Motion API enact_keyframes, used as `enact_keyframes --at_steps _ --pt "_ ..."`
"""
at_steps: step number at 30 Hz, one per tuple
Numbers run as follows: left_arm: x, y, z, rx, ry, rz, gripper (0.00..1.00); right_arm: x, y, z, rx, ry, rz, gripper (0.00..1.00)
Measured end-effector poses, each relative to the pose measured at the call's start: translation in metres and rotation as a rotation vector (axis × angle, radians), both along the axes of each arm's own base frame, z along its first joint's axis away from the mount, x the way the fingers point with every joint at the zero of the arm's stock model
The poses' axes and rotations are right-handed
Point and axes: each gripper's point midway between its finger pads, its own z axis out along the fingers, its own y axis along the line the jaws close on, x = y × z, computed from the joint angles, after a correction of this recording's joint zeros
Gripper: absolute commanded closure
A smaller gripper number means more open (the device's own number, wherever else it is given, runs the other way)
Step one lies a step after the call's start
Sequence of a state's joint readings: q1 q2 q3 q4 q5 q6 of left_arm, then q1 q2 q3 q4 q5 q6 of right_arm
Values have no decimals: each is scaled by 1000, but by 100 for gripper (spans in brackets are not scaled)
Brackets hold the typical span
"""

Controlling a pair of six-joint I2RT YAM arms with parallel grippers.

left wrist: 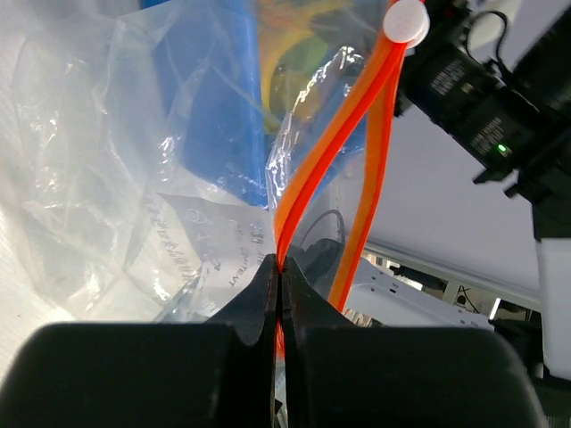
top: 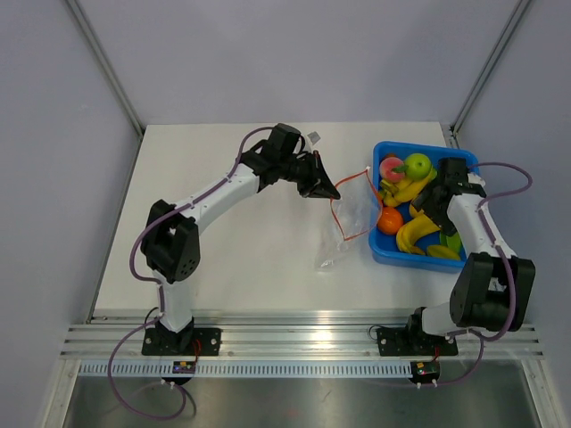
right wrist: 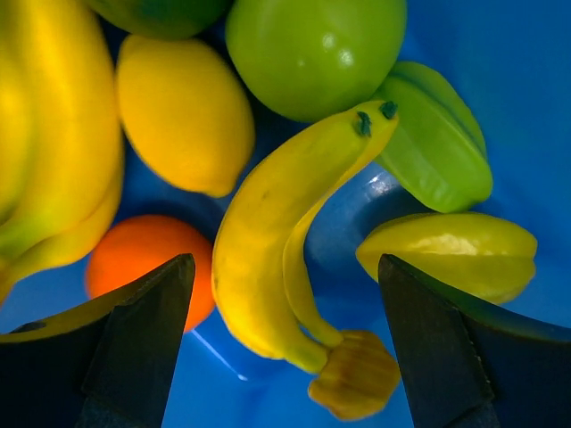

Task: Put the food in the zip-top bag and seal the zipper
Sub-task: Pick up the fake fruit from the bin.

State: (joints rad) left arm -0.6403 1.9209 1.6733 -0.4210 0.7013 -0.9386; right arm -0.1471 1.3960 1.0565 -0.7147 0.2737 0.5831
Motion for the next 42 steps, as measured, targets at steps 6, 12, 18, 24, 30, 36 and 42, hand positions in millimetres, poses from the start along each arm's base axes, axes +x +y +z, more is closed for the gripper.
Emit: enact_keyframes --at_steps 6,12,18,24,30,36,42 --pt "-1 1 5 -5 -12 -1 100 8 -2 -40 12 92 -2 13" --pt "-1 1 5 -5 -13 -1 100 15 -3 -56 13 109 1 47" --pt "-1 1 3 1 -14 -1 100 9 -2 -41 9 61 -8 89" --pt "-2 4 4 23 -11 -2 100 0 -4 21 -38 -101 -7 100" --pt "0 3 11 12 -24 -1 100 -13 2 78 -56 -252 36 100" --pt "0 3 10 13 -23 -1 100 -14 41 139 38 -504 222 100" --pt "0 3 10 13 -20 0 100 -20 86 246 125 -943 412 100"
